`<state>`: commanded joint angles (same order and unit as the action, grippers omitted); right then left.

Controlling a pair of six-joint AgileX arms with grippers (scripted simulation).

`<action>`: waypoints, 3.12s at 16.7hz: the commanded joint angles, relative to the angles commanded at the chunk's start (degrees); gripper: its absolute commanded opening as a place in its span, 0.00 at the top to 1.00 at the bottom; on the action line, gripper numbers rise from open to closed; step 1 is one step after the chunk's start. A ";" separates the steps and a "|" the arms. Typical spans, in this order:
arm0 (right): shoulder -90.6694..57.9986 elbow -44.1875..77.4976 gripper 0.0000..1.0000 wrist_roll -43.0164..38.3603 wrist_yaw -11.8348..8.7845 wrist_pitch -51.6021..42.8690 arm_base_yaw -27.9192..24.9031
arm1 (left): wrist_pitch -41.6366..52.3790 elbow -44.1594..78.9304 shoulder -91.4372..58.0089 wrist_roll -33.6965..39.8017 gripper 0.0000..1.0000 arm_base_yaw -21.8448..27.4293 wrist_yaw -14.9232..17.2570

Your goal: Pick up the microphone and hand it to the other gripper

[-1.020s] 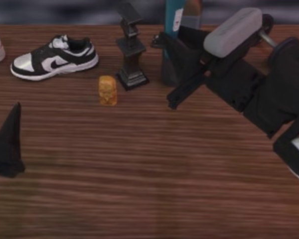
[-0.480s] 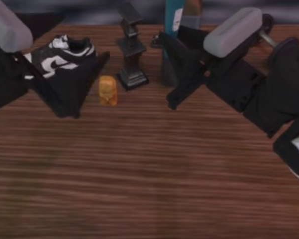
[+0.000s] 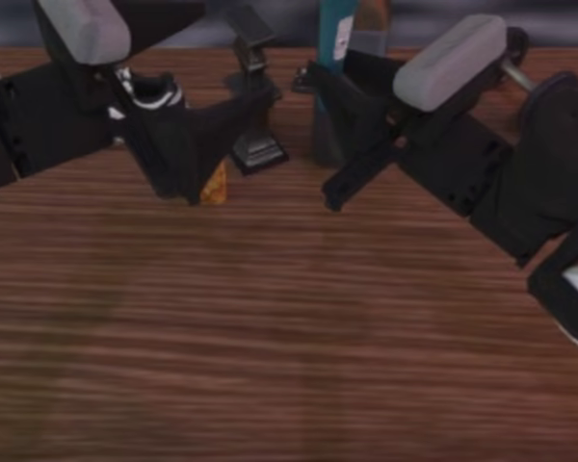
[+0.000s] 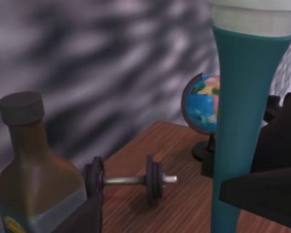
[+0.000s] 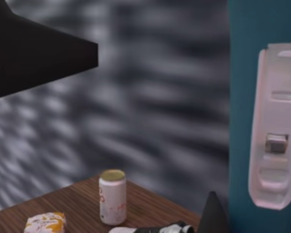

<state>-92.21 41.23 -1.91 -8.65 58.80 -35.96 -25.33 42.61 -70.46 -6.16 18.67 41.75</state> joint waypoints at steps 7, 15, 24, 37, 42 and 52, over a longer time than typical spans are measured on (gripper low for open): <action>0.00 0.00 1.00 0.00 0.00 0.00 0.00 | -1.59 4.83 -6.20 0.16 0.00 3.58 -3.45; 0.00 0.00 1.00 0.00 0.00 0.00 0.00 | -4.73 14.96 -19.22 0.49 0.00 11.67 -11.37; 0.00 0.00 1.00 0.00 0.00 0.00 0.00 | -4.73 14.96 -19.22 0.49 0.45 11.67 -11.37; 0.00 0.00 1.00 0.00 0.00 0.00 0.00 | -4.73 14.96 -19.22 0.49 1.00 11.67 -11.37; 0.00 0.00 0.85 0.00 0.00 0.00 0.00 | -4.73 14.96 -19.22 0.49 1.00 11.67 -11.37; 0.00 0.00 0.10 0.00 0.00 0.00 0.00 | -4.73 14.96 -19.22 0.49 1.00 11.67 -11.37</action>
<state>-92.21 41.23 -1.91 -8.65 58.80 -35.96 -30.05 57.57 -89.68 -5.67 30.35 30.38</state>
